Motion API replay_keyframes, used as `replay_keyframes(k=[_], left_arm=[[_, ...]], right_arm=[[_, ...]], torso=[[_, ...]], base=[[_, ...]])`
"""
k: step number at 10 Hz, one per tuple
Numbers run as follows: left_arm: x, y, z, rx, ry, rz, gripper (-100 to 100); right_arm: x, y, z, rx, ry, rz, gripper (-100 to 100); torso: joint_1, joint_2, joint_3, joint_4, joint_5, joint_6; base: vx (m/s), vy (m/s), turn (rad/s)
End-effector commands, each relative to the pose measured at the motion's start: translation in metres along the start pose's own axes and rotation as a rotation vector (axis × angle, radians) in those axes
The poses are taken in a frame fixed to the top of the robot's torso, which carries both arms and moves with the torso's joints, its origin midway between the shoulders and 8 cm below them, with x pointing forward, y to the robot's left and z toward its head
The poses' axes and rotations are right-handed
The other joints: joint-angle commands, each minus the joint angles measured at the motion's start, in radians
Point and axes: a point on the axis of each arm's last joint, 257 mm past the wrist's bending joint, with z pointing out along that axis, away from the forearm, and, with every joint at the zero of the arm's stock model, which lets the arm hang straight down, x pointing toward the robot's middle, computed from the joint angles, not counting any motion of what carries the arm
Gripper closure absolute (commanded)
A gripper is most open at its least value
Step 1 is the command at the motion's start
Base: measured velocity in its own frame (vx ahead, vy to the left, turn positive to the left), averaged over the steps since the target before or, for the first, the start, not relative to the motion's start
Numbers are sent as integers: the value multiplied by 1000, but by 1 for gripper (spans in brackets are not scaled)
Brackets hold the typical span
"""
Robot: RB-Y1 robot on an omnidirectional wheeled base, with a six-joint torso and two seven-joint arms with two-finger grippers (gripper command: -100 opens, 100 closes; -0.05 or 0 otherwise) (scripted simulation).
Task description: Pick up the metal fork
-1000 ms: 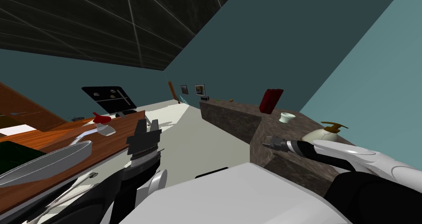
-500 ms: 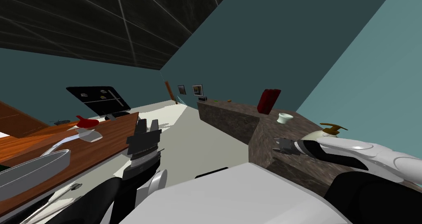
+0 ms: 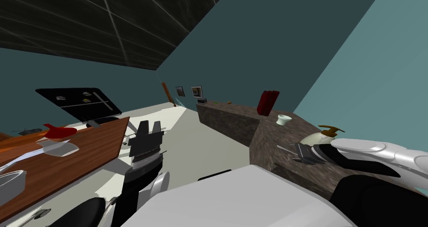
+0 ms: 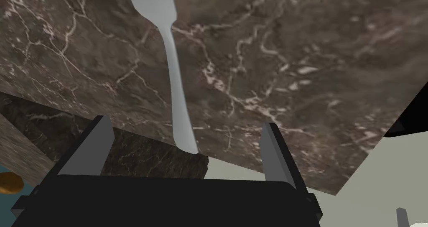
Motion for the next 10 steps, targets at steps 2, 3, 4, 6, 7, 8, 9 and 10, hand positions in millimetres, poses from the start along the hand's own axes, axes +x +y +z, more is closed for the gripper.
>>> replay_keyframes(k=[2,3,4,6,7,8,9,10], left_arm=[[0,0,0,0,0,0,0],[0,0,0,0,0,0,0],[0,0,0,0,0,0,0],[0,0,0,0,0,0,0],[0,0,0,0,0,0,0],[0,0,0,0,0,0,0],[0,0,0,0,0,0,0],[0,0,0,0,0,0,0]], right_arm=[[4,-1,0,1,14,-12,-100],[5,-1,0,1,15,-13,0],[15,9,6,4,21,0,-100],[24,20,11,7,28,13,-100],[22,16,9,5,25,9,-100],[23,17,9,6,26,9,100],[23,17,9,6,26,9,100],[23,17,9,4,26,8,100]], torso=[[2,2,1,0,0,0],[4,4,2,1,1,0],[5,5,3,1,1,0],[4,3,2,1,1,0],[4,3,2,1,1,0],[5,4,2,1,1,0],[6,5,3,1,1,0],[5,5,3,1,1,0]], base=[[29,-35,0],[0,0,0],[31,-13,104],[49,-21,89],[19,-10,15],[0,0,0],[0,0,0],[0,0,0]])
